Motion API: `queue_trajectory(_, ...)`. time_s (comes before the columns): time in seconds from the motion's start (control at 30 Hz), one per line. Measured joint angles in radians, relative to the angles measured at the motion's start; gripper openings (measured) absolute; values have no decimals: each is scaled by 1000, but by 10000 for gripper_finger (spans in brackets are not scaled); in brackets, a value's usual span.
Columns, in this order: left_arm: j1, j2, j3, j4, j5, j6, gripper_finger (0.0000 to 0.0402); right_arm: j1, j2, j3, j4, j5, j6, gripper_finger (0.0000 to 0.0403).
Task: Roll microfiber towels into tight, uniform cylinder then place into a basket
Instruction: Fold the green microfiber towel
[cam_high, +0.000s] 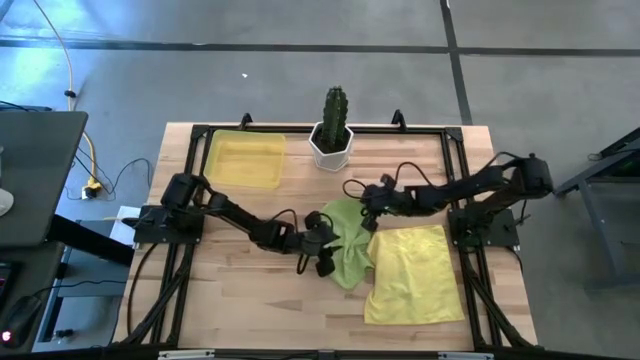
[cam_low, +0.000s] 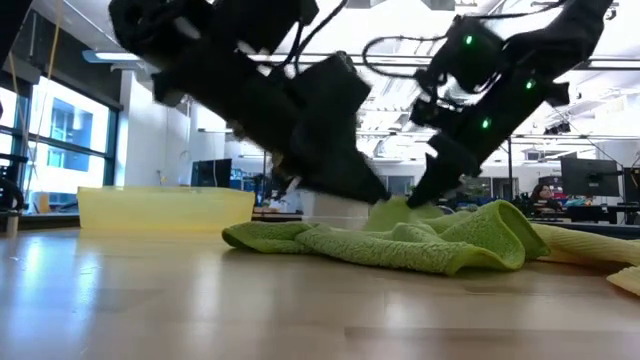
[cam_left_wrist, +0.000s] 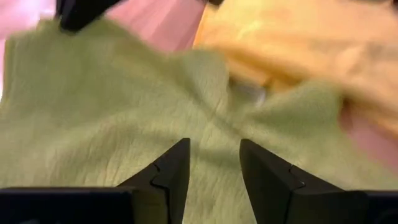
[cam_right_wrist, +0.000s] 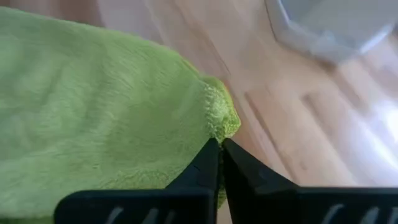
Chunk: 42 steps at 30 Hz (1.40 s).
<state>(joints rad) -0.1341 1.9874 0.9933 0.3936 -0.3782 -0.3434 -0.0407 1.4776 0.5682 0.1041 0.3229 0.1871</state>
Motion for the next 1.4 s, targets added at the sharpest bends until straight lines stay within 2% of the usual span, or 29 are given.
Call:
queue_trajectory(0.2,0,-22,56,11,-6,116,131,91,-125,0,-23,9,-262,1)
queue_trajectory(0.33,-5,-41,101,0,-57,228,131,196,-211,0,-66,37,-489,0)
queue_trajectory(0.6,-33,-58,183,-10,-229,453,131,427,-325,1,-96,354,-939,0)
queue_trajectory(0.73,-59,-61,219,-6,-313,595,131,481,-344,1,-85,462,-1036,0)
queue_trajectory(0.87,-68,-61,241,-4,-366,691,131,504,-345,1,-74,453,-1044,0)
queue_trajectory(1.03,-54,-61,242,-21,-361,698,131,521,-345,1,-23,471,-1087,0)
queue_trajectory(1.3,-29,-61,241,-146,-288,515,131,522,-345,1,91,502,-1231,0)
queue_trajectory(1.4,-31,-61,241,-184,-231,465,131,517,-346,1,97,545,-1267,0)
